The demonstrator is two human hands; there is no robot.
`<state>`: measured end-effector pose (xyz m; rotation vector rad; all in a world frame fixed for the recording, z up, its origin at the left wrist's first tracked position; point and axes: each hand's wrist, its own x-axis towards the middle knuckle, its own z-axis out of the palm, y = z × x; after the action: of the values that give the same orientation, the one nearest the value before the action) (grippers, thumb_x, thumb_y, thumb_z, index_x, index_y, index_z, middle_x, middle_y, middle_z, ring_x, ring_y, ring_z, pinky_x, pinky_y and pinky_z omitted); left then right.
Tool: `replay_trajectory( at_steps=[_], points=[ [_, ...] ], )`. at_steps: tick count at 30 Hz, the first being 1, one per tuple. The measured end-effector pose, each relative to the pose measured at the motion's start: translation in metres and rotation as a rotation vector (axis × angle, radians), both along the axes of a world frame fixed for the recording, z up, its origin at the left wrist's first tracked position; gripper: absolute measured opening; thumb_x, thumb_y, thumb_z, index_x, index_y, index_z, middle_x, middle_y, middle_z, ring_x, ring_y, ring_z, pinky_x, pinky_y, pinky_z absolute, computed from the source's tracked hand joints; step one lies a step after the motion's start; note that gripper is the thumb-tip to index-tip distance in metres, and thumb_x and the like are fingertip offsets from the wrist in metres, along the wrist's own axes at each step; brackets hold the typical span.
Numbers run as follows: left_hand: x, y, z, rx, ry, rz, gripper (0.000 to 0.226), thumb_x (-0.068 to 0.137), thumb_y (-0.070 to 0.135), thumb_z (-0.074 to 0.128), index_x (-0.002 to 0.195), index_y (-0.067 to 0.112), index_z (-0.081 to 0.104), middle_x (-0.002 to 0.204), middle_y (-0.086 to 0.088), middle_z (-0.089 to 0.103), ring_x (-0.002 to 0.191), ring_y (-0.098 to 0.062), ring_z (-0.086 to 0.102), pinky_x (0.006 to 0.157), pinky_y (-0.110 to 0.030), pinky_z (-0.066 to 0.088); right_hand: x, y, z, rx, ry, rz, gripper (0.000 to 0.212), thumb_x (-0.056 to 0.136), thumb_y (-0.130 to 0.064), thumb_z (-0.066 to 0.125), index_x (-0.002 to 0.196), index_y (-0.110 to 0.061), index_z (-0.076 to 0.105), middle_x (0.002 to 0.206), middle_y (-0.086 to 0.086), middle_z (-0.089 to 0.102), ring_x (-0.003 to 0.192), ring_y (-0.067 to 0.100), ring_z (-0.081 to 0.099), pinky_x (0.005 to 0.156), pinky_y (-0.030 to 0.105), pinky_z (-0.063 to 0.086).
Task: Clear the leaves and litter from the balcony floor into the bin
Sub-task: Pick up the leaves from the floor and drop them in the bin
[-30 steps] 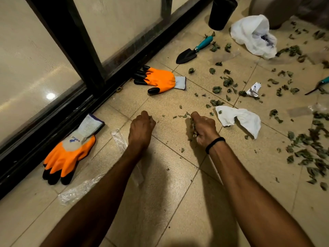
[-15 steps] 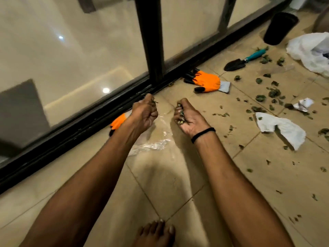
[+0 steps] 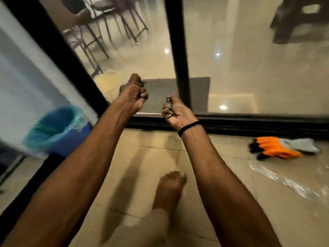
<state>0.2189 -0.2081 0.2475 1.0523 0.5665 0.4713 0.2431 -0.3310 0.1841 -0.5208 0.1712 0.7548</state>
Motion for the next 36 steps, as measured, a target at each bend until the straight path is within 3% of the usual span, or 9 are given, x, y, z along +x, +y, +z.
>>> replay_trajectory(
  at_steps=[3,14,19,22,25,27,30,33,36],
  points=[
    [-0.046,0.074,0.012,-0.046,-0.068,0.173,0.032,0.097,0.014,0.045,0.067,0.02,0.037,0.046,0.007,0.026,0.033,-0.005,0.019,0.033,-0.017,0.015,-0.033,0.071,0.013,-0.031,-0.025,0.181,0.035,0.102,-0.012,0.044,0.067,-0.016,0.037,0.041,-0.006,0.033,0.029,0.001,0.029,0.028,0.013,0.021],
    [-0.175,0.284,-0.034,-0.14,0.005,0.512,0.035,0.099,0.02,0.036,0.064,0.021,0.033,0.037,0.008,0.026,0.03,-0.006,0.022,0.035,-0.018,0.017,-0.102,0.295,0.007,-0.016,0.025,0.357,0.041,0.104,-0.018,0.044,0.064,-0.015,0.035,0.035,-0.006,0.026,0.024,0.002,0.022,0.024,0.014,0.016],
    [-0.199,0.359,-0.052,-0.163,0.064,0.722,0.029,0.095,0.017,0.039,0.066,0.019,0.036,0.048,0.0,0.031,0.033,-0.012,0.027,0.041,-0.014,0.021,-0.109,0.384,0.003,-0.249,-0.049,0.182,0.039,0.098,-0.012,0.049,0.062,-0.016,0.035,0.033,-0.005,0.027,0.023,0.005,0.022,0.028,0.012,0.017],
    [-0.198,0.38,-0.048,-0.107,0.118,0.666,0.031,0.096,0.016,0.039,0.066,0.019,0.045,0.048,0.0,0.04,0.036,-0.012,0.037,0.042,-0.016,0.029,-0.116,0.42,0.01,-0.47,-0.229,0.155,0.02,0.093,-0.015,0.057,0.073,-0.011,0.052,0.051,0.005,0.049,0.03,0.013,0.04,0.034,0.015,0.032],
    [-0.188,0.382,-0.052,-0.022,0.274,0.447,0.018,0.088,0.022,0.056,0.087,0.01,0.07,0.074,-0.013,0.071,0.064,-0.029,0.069,0.062,-0.035,0.059,-0.124,0.43,0.019,-0.507,-0.345,0.365,0.021,0.095,-0.025,0.058,0.104,-0.007,0.061,0.08,0.014,0.064,0.05,0.023,0.062,0.043,0.029,0.05],
    [-0.185,0.38,-0.052,0.05,0.368,0.434,0.022,0.085,0.027,0.065,0.096,0.01,0.073,0.087,-0.015,0.075,0.075,-0.033,0.073,0.069,-0.051,0.062,-0.128,0.425,0.024,-0.497,-0.368,0.463,0.025,0.099,-0.032,0.051,0.105,-0.008,0.059,0.075,0.012,0.061,0.055,0.024,0.06,0.045,0.026,0.051],
    [-0.179,0.383,-0.055,0.086,0.358,0.501,0.02,0.087,0.029,0.065,0.095,0.011,0.07,0.087,-0.012,0.074,0.077,-0.03,0.07,0.07,-0.043,0.06,-0.124,0.417,0.02,-0.499,-0.394,0.511,0.031,0.1,-0.035,0.047,0.115,-0.01,0.057,0.084,0.009,0.057,0.065,0.022,0.056,0.051,0.027,0.046],
    [-0.177,0.382,-0.058,0.112,0.305,0.555,0.013,0.09,0.024,0.059,0.09,0.013,0.067,0.073,-0.004,0.062,0.057,-0.02,0.054,0.051,-0.022,0.044,-0.122,0.417,0.012,-0.474,-0.394,0.447,0.023,0.096,-0.024,0.051,0.113,-0.01,0.058,0.108,0.014,0.059,0.087,0.026,0.06,0.071,0.035,0.049],
    [-0.17,0.367,-0.056,0.179,0.286,0.584,0.01,0.089,0.02,0.059,0.082,0.015,0.063,0.069,-0.001,0.055,0.05,-0.014,0.039,0.041,-0.017,0.027,-0.12,0.408,0.01,-0.42,-0.376,0.333,0.012,0.095,-0.009,0.052,0.1,-0.004,0.061,0.099,0.016,0.066,0.085,0.025,0.065,0.08,0.033,0.054]
  ],
)
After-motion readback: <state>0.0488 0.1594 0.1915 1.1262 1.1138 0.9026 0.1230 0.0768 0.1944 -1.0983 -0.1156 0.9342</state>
